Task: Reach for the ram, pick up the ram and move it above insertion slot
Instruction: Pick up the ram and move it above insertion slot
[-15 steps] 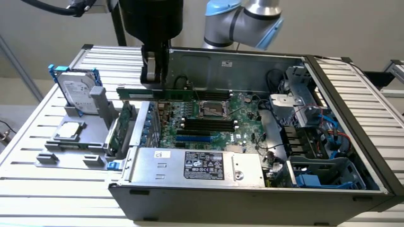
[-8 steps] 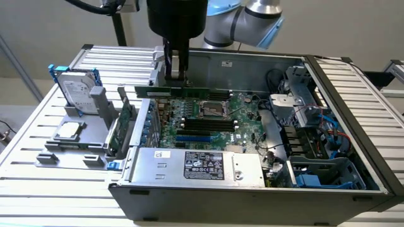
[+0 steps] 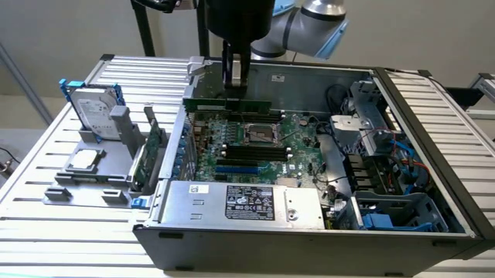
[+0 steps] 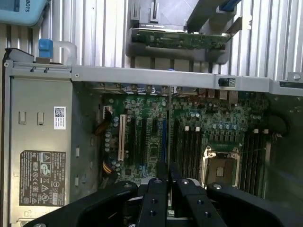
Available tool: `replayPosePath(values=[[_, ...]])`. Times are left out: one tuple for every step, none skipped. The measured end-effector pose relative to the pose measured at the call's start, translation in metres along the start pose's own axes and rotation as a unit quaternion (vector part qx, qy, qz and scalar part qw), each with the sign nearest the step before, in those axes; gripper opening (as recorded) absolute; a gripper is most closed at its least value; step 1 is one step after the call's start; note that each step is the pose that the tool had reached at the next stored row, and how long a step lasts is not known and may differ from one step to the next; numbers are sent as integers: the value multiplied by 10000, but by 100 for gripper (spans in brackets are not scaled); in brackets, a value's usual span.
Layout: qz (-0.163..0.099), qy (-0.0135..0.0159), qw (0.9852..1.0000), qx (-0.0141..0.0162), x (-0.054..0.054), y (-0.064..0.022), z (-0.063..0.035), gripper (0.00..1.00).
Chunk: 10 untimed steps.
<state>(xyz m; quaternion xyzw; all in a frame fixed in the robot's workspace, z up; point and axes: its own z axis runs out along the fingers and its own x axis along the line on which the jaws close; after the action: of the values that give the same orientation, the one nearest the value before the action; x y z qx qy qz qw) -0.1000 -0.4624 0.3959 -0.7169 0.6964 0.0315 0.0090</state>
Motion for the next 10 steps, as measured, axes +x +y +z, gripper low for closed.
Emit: replayPosePath(values=[[0,1,10000,0,-25,-27,2,13],[0,0,10000,0,-51,-55,5,13],[0,0,10000,0,-77,-82,7,13],[0,0,10000,0,-104,-109,10,13],[0,1,10000,0,-132,-136,13,13],[0,0,10000,0,-159,-162,16,13],[0,0,10000,0,-186,-187,19,13],[0,0,10000,0,-215,-214,23,13],[0,1,10000,0,-239,-241,26,13],[0,0,10000,0,-256,-269,29,13]])
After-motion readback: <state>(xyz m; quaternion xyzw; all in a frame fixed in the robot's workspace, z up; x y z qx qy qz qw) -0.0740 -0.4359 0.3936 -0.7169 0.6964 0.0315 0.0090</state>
